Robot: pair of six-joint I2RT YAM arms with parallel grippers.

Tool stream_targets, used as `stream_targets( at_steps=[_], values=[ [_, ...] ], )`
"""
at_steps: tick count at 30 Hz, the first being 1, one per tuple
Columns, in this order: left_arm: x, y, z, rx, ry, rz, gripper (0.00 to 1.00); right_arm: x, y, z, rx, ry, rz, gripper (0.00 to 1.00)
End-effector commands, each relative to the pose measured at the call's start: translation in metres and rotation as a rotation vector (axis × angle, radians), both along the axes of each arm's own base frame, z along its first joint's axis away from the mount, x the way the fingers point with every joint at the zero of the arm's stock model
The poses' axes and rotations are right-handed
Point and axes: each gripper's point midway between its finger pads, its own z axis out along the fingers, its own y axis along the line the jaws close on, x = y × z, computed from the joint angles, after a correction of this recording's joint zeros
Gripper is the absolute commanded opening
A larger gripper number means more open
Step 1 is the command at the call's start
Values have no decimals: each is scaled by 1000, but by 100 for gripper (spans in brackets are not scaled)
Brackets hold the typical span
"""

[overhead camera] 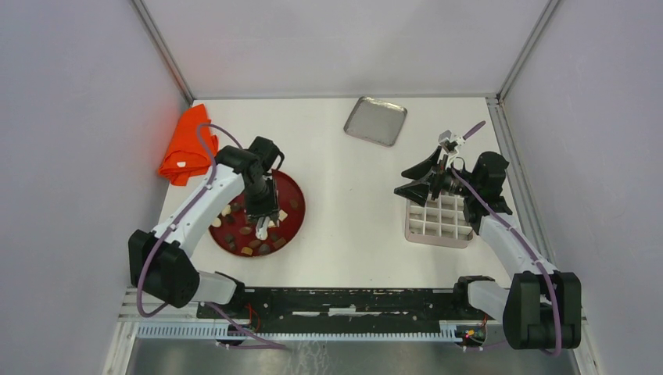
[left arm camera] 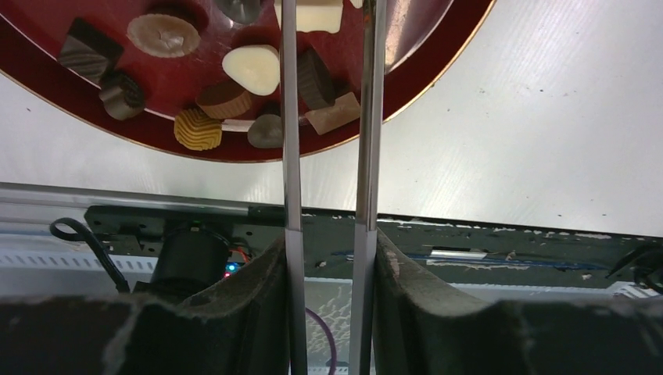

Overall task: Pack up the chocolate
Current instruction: Pick up the fake chocolate from the plate.

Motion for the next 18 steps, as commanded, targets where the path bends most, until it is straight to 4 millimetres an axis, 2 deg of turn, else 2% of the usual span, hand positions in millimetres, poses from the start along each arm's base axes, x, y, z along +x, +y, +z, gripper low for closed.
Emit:
stream_targets(
  at_steps=[1,4,12,18],
  values=[
    [31,1,7,19,-79,-87,42,4,0,13,2,-46,13,87],
    [37,1,6,35,-68,-111,43,5,0,11,1,-42,11,87],
    [43,16,6,99,-54,-119,46,6,0,7,1,-29,11,87],
    [45,11,-2,70,-40,-128,47,7,0,5,1,-21,12,87]
  ],
)
